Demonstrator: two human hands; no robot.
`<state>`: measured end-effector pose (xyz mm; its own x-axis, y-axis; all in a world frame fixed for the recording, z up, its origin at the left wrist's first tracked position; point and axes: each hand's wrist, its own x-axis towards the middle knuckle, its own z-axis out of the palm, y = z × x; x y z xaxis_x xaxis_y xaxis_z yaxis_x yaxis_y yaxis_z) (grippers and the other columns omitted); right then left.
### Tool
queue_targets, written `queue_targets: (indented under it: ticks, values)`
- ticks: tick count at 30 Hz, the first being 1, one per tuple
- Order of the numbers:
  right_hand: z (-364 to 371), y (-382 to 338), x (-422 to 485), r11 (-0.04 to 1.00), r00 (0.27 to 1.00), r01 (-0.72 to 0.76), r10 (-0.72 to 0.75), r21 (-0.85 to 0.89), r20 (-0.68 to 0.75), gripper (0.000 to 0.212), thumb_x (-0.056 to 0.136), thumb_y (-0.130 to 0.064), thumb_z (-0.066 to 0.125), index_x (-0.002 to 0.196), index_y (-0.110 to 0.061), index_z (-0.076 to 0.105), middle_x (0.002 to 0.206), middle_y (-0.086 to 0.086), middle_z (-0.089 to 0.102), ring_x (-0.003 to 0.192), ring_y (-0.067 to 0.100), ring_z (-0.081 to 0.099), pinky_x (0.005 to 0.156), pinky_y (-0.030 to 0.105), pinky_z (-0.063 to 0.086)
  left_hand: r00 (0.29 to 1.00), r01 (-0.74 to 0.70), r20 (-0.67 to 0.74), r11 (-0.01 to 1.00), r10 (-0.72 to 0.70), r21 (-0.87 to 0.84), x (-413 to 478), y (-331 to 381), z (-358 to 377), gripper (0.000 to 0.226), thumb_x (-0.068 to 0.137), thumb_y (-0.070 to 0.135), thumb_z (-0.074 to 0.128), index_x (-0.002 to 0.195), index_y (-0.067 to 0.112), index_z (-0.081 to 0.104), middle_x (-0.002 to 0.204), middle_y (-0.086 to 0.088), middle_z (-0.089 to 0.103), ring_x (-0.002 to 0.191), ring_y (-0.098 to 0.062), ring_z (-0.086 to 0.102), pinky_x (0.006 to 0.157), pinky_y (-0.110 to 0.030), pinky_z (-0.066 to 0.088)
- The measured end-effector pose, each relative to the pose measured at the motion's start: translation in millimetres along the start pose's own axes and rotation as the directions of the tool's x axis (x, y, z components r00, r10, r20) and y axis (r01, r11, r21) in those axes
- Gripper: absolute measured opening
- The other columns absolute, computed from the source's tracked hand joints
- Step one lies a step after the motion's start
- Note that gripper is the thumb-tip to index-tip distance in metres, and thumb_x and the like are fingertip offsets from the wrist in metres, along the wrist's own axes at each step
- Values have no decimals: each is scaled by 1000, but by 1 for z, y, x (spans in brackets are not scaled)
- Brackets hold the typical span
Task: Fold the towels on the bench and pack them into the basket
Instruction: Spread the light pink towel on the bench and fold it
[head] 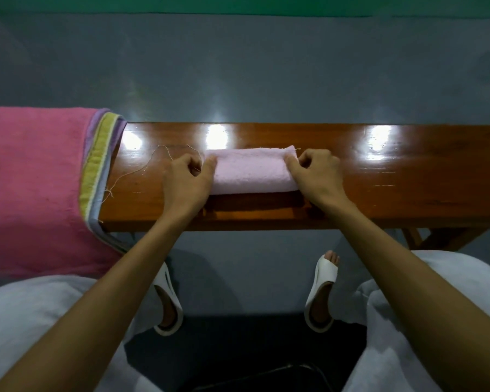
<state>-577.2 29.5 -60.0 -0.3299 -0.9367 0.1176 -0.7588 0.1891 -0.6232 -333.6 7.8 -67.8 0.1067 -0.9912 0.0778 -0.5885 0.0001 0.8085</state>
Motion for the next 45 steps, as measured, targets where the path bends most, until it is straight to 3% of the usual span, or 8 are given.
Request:
queue_targets:
  ticks: [6,9,11,15,21,34,41,45]
  values:
    - [-4,-7,-19,999,976,17,-26,-43,-218,34,99,-54,56,88,-21,59,77,-8,58,69,7,56,62,25,50,956,-192,-169,947,240,257,-28,9,-1,33,100,49,55,107,17,54,102,0,58,90,-15,52,74,-23,45]
    - [-3,-19,-38,971,903,221,-239,-92,-358,28,98,-44,59,96,-16,60,89,-3,58,77,11,53,62,20,45,875,-438,-7,796,485,419,-46,13,7,41,105,43,46,130,12,58,133,-10,60,125,-24,49,103,-43,44]
    - [4,-26,-51,904,853,396,-427,-160,-301,28,96,-36,60,106,-10,63,102,6,62,93,17,54,71,22,45,841,-508,122,690,528,516,-53,16,13,52,108,44,37,150,15,49,160,-12,41,152,-30,28,123,-50,24]
    - [18,-28,-58,770,797,592,-604,-237,30,49,102,-25,42,146,-4,50,153,16,49,146,30,39,120,45,31,787,-605,325,556,524,569,-53,16,23,58,111,43,24,163,20,22,172,-8,8,159,-29,-4,127,-55,3]
    - [25,-9,-44,707,812,583,-494,-400,312,66,106,-45,21,162,-11,20,170,9,17,158,24,8,126,54,13,859,-512,347,621,377,593,-29,-1,28,64,108,52,9,165,22,12,172,-7,9,159,-22,2,127,-51,13]
    - [6,17,-18,907,924,304,-207,-292,320,62,104,-55,6,163,-35,11,172,2,8,158,24,-1,127,53,1,974,-193,202,855,105,481,-15,-1,12,55,110,50,13,163,37,17,172,-7,7,159,-28,-1,128,-54,3]
    - [-16,7,-15,975,963,200,-214,97,162,48,110,-45,31,157,-35,31,160,1,36,144,15,37,118,47,37,983,-119,157,980,94,160,-3,3,-14,42,110,45,32,146,30,48,150,-1,49,135,-22,44,112,-53,42]
    - [-26,-1,-19,990,930,105,-130,92,344,40,108,-49,34,146,-41,44,145,3,43,128,18,45,109,44,46,968,-128,238,978,85,168,-3,4,-15,27,109,45,35,129,33,50,142,-3,49,129,-23,43,110,-50,43]
